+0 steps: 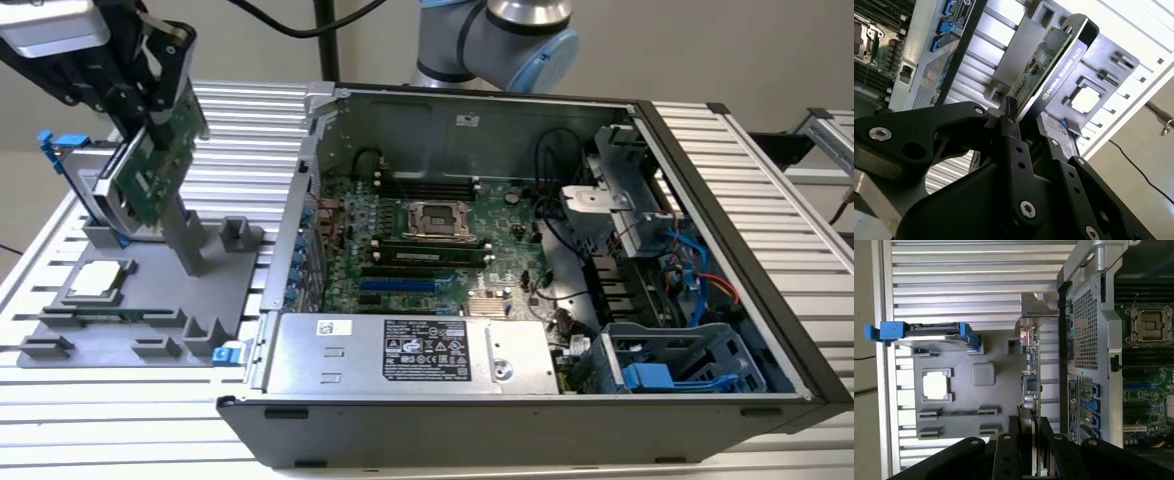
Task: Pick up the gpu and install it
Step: 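Pick up the gpu and move the gpu toward the slot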
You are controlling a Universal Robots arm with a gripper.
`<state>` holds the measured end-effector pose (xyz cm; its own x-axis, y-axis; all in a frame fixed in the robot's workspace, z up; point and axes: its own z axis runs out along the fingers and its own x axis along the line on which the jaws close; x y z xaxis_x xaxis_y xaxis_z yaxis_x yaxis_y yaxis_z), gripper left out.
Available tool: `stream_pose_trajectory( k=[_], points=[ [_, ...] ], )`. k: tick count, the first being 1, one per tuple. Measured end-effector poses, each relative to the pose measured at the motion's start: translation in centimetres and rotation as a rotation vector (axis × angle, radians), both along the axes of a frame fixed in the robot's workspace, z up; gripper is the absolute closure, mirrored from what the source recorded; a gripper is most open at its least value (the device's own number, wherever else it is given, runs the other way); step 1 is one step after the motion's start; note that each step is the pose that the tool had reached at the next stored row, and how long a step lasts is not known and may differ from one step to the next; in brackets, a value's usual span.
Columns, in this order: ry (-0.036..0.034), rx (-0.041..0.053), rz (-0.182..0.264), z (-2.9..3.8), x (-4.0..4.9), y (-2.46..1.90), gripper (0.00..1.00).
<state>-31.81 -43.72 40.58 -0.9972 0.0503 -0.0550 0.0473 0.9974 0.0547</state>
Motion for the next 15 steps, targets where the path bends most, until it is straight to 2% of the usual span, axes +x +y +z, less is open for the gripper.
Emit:
stream_pose_trajectory(
  k=[15],
  points=[
    [0.0001,-0.0001,0.0,1.09,0.0,0.0,1.0]
  ],
)
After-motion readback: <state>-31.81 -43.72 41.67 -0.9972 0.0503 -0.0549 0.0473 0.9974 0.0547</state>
